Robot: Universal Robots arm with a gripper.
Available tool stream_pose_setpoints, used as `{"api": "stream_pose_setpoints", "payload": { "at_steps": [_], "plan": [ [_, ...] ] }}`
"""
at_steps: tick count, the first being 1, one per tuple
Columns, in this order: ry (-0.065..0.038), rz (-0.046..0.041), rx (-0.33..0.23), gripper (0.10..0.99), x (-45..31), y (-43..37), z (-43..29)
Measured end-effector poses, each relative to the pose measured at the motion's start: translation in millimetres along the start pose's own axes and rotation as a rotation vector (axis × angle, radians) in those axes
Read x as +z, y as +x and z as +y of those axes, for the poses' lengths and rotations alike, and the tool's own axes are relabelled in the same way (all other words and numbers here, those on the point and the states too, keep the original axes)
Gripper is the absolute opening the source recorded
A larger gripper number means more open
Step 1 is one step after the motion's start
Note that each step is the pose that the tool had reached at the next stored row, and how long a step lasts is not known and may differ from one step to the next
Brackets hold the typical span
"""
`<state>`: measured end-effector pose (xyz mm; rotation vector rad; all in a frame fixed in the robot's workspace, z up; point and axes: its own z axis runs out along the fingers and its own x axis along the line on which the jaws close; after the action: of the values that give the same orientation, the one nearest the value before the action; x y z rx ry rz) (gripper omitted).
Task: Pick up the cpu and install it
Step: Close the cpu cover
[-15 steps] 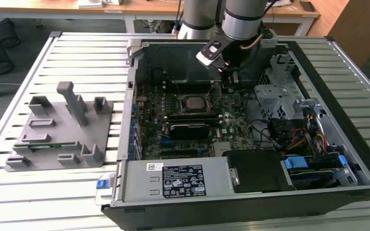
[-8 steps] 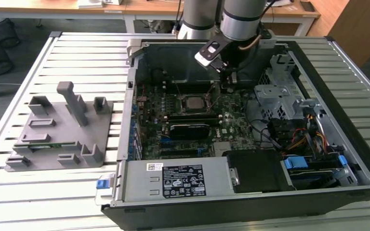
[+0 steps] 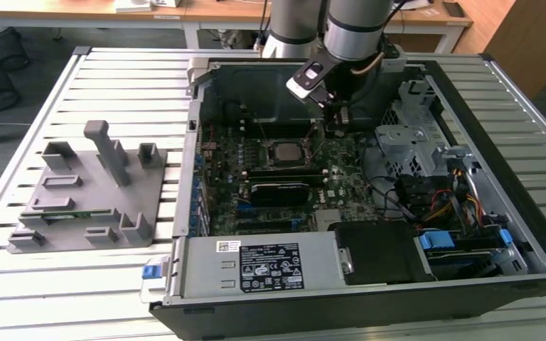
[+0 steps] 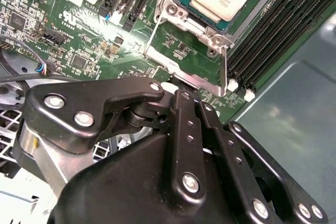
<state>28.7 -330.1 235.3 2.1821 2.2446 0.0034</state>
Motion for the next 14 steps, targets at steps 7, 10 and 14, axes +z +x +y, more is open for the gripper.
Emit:
{"api": "stream_pose_setpoints", "payload": {
  "at_steps": [7,10,14],
  "plan": [
    [0.0,0.0,0.0,0.106,1.2,0.0,-0.7],
    [0.0,0.0,0.0,0.106,1.7,0.0,-1.0],
    [0.0,-0.0001,0.0,0.106,2.5,0.0,-1.3]
  ]
}}
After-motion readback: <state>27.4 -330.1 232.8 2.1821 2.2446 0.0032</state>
